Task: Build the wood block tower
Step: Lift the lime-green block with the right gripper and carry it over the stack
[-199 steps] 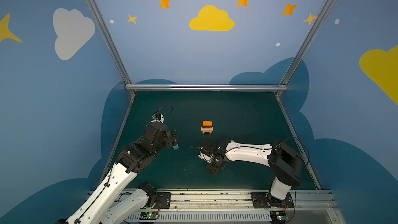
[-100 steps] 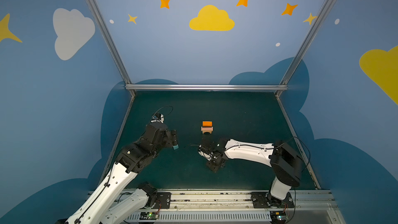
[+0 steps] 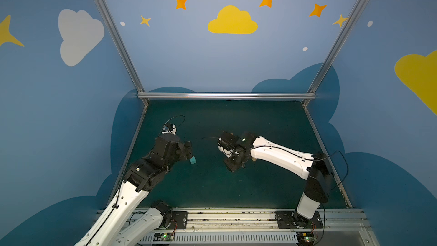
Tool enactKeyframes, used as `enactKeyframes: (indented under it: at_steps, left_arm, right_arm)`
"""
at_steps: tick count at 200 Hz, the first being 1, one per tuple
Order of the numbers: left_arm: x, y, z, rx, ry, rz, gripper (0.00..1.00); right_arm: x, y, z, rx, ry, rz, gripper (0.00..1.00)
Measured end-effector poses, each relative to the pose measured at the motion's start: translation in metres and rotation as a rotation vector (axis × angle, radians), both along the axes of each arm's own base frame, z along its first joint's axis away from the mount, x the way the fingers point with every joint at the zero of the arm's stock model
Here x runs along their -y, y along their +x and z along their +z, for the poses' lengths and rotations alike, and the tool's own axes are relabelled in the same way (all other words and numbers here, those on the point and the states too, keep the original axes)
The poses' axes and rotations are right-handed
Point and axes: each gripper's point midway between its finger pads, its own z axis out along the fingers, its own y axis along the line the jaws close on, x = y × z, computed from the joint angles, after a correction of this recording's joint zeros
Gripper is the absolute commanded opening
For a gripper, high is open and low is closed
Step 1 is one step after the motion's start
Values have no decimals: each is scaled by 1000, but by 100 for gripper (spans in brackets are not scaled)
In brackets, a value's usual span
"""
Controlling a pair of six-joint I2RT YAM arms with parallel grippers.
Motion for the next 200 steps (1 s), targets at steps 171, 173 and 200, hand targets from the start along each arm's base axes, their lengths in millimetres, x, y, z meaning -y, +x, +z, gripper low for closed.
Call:
enactKeyframes:
  at_steps: [171, 173, 200]
  left_arm:
    - [-37, 23, -41, -124, -121, 139, 90]
    - [-37, 23, -41, -125, -121, 138, 90]
    - [-36, 23, -44, -132, -127, 136, 89]
  right_arm:
    - [-26, 142, 13, -1, 63, -440, 45]
    - [-26, 142, 12, -3, 61, -443, 45]
    - [-21, 147, 0, -27, 42, -494, 43]
